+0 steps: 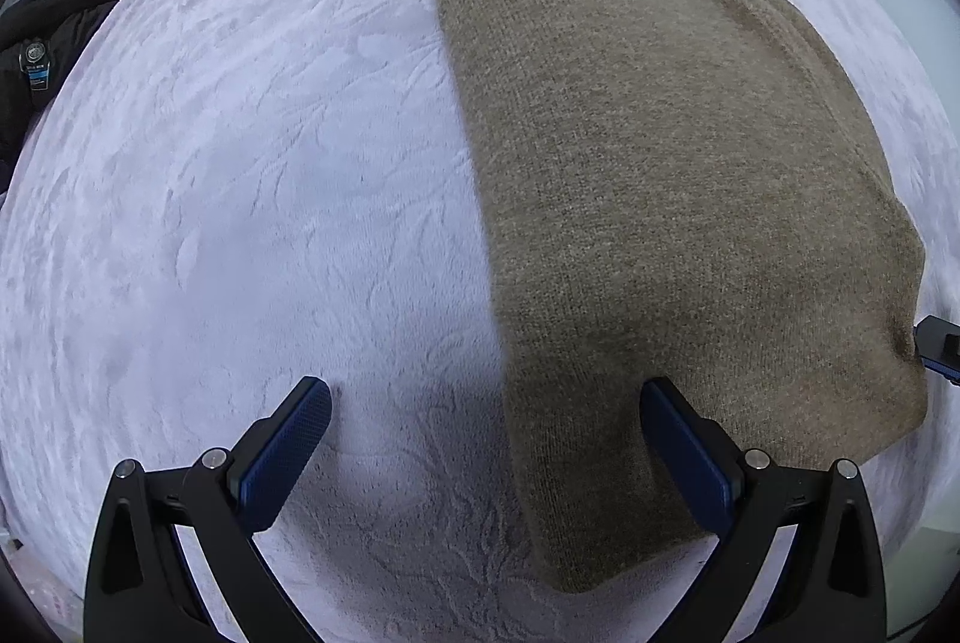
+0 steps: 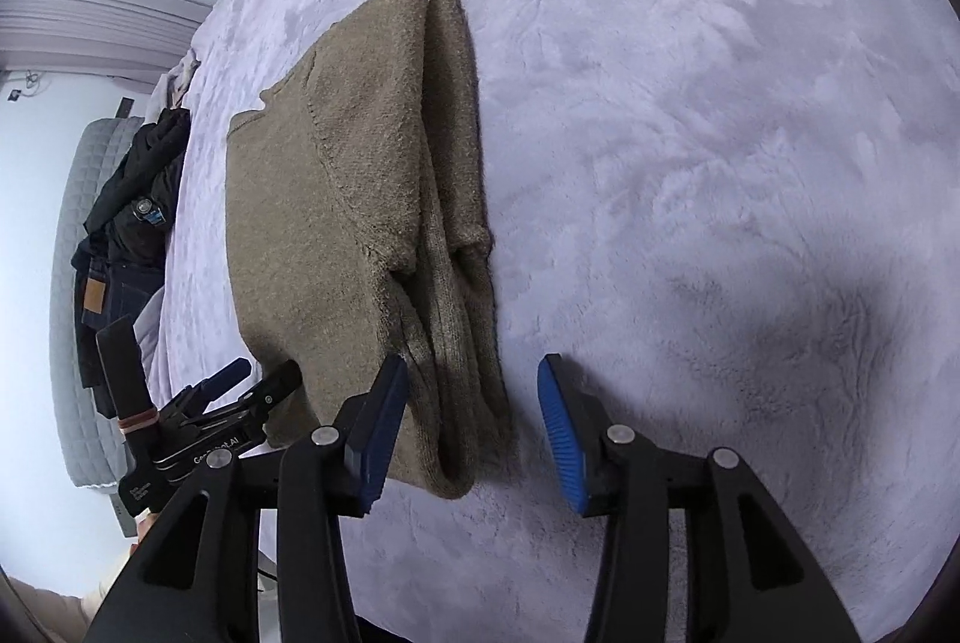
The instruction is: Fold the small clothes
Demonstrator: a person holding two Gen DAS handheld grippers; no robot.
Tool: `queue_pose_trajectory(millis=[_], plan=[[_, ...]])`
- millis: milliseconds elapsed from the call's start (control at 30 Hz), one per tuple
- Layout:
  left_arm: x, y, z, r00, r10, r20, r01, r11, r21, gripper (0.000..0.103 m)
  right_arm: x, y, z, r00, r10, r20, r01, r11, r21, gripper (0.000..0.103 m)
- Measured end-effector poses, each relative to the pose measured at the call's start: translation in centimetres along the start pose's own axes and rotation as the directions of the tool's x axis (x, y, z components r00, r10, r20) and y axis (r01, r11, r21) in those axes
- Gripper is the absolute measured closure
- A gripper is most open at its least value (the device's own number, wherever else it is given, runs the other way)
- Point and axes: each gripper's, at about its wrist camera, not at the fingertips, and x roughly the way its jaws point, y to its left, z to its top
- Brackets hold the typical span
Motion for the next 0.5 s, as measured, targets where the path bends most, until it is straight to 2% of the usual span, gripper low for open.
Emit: queue_pose_trajectory(millis=[133,233,300,400,500], plan=[[0.3,0.1,0.7,1.0,0.004,-0.009,-0.004,1.0,0.006,0.0,0.0,0.8,0.4,1.0,-0.008,-0.006,0.007,0.999,-0.046,0.054],[0.3,0.0,0.7,1.0,0.011,-0.01,-0.011,1.0,0.004,0.0,-0.1,1.2,0.9,1.0,-0.002,0.001,0.002,0.998,-0.06,0.047],[0.2,-0.1,0.8,1.0,0.007,-0.011,-0.007,1.0,0.007,0.0,-0.1,1.4,1.2,1.0,0.003,0.007,-0.002,0.998,-0.061,0.047],[-0.4,0.5,1.1,0.999,-0.036,-0.005,0.036,0.999,0.013,0.0,-0.2,1.6,2.1,1.0,0.002,0.021,0.0,0.997,-0.073,0.047],[-2.1,1.6,1.3,0.993,-0.108,0.048,0.107,0.994,0.02,0.0,-0.3,1.6,3.9,0.999,0.009,0.05,-0.005,0.997,-0.079,0.047]])
